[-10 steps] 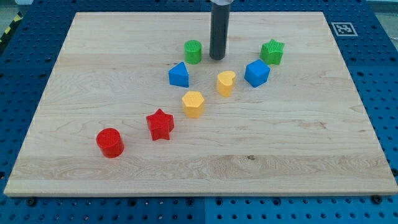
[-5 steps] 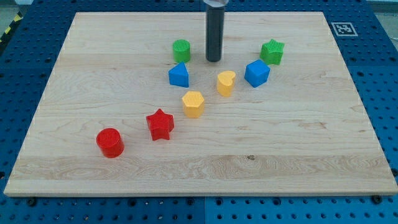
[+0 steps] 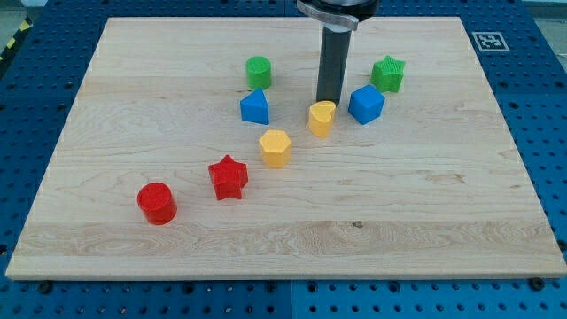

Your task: Move the yellow heart downwards

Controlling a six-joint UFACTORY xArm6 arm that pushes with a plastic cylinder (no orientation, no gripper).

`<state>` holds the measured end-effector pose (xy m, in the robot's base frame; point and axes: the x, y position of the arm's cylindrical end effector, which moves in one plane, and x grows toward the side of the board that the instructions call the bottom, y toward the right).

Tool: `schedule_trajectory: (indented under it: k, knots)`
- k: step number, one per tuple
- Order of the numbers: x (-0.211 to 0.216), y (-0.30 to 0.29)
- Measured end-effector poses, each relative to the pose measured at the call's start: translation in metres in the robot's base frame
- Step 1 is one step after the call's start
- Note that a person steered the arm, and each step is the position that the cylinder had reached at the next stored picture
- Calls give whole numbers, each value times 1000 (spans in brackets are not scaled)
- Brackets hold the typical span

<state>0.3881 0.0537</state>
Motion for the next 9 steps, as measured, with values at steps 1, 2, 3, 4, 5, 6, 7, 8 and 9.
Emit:
schedule_trajectory:
  k: [1,2,3,4,5,6,7,8,9]
  knots:
    - [9,-9]
    - [28,-14]
    - [38,-14]
    - [38,17]
    - [41,64]
    - [63,95]
    - [102,97]
    - [140,81]
    - [165,38]
